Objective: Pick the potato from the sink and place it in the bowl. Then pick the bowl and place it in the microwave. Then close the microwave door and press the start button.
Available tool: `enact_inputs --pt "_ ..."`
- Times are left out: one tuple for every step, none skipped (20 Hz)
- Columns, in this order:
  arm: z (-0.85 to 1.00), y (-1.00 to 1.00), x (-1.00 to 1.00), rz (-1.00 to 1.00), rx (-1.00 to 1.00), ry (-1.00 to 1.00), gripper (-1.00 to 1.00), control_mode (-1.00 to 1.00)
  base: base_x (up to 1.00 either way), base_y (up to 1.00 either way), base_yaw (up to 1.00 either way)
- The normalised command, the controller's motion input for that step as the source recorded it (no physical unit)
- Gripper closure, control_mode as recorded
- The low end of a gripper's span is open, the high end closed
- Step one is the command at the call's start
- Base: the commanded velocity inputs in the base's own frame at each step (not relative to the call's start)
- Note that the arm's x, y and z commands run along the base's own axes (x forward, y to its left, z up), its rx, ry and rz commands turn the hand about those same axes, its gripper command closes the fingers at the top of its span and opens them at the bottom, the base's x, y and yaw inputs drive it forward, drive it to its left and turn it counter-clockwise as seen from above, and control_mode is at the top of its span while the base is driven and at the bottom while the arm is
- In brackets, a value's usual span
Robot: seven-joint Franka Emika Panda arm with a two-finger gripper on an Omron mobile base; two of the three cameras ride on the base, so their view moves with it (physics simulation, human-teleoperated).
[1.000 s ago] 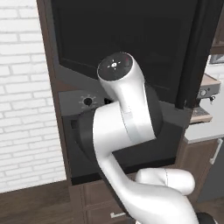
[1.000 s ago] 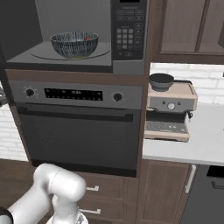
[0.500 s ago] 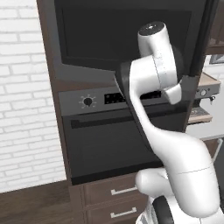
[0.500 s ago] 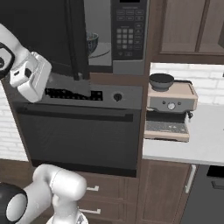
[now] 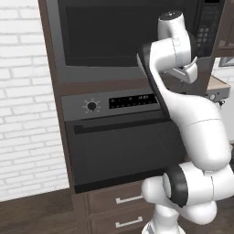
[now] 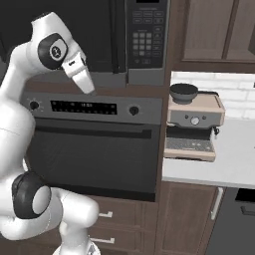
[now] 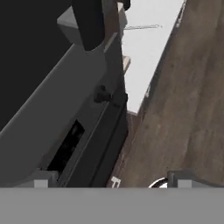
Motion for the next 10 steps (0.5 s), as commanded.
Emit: enact_inputs --pt "-0.19 -0.20 0.97 0.26 -0.13 0.00 -1.00 -1.00 0.00 0.00 0.00" --pt "-0.19 -0.17 0.82 0.26 -0.14 0.00 -1.00 -1.00 0.00 0.00 0.00" --pt "-0.21 -0.15 0.76 0.26 -0.15 0.00 -1.00 -1.00 0.00 0.00 0.00" --pt "-0.31 -0.09 0.69 0.26 -0.15 0.00 -1.00 -1.00 0.00 0.00 0.00" --pt "-0.38 -0.05 0.59 0.26 -0.16 -0.02 -1.00 -1.00 0.00 0.00 0.00" --pt "-0.43 -0.03 0.67 0.25 -0.16 -0.07 -1.00 -1.00 0.00 0.00 0.00" --pt "-0.46 0.00 0.69 0.23 -0.17 -0.07 -1.00 -1.00 0.00 0.00 0.00" --pt "-0.38 -0.01 0.50 0.23 -0.15 -0.09 -1.00 -1.00 0.00 0.00 0.00" --pt "-0.34 0.00 0.53 0.21 -0.13 -0.13 -1.00 -1.00 0.00 0.00 0.00" --pt "-0.31 0.00 0.55 0.19 -0.10 -0.12 -1.00 -1.00 0.00 0.00 0.00"
